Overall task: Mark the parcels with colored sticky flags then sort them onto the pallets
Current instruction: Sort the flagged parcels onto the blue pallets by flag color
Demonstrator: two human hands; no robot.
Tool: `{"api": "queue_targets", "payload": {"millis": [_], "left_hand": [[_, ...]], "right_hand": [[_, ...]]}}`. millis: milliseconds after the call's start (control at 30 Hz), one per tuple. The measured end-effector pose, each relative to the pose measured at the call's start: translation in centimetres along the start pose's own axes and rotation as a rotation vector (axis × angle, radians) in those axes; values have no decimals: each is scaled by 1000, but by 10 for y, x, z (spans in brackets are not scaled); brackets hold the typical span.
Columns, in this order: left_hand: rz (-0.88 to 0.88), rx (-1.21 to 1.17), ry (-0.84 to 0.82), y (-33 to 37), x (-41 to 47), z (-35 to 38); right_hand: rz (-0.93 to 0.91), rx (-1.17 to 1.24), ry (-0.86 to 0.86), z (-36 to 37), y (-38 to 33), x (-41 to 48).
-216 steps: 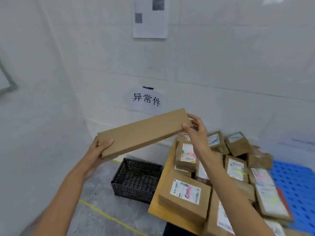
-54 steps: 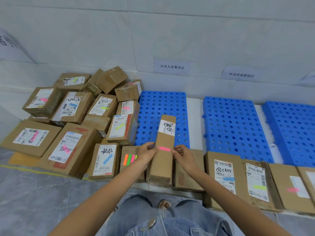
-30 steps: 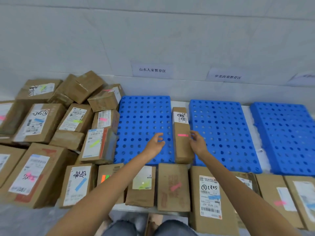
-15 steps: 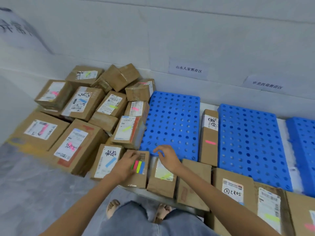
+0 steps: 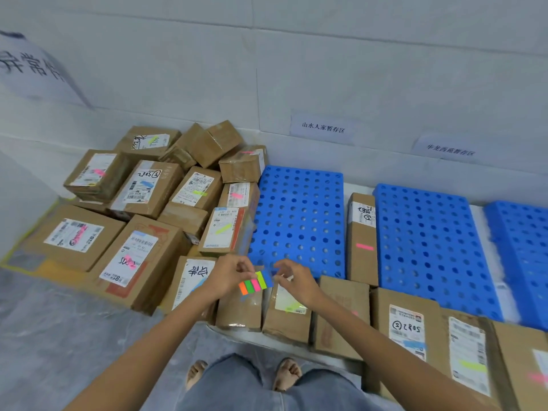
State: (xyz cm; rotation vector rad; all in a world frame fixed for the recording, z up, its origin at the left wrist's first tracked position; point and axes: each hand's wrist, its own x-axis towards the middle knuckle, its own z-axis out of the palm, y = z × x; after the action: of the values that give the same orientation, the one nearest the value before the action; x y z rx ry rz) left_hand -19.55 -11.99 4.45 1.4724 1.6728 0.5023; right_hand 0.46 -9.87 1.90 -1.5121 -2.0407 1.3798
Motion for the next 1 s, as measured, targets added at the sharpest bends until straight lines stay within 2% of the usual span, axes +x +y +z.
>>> {"api": "queue_targets", "payload": {"millis": [133,300,467,667,833,1000], "left_hand": [[72,-119,1,38,16,6],[97,-261,106,83,45,22],[48,-271,206,114,82,39],[16,-196,114,139,133,60],[10,-247,55,153,179,81],[-31,-285,59,150,220,103]], "right_hand": [[51,207,123,-20,-4,-2],[142,515,202,-73,9,-7],[292,731,459,-138,28,1],[461,876,693,-214,71,39],[539,956,745,-258,97,84],[606,928,726,-279,125,139]]}}
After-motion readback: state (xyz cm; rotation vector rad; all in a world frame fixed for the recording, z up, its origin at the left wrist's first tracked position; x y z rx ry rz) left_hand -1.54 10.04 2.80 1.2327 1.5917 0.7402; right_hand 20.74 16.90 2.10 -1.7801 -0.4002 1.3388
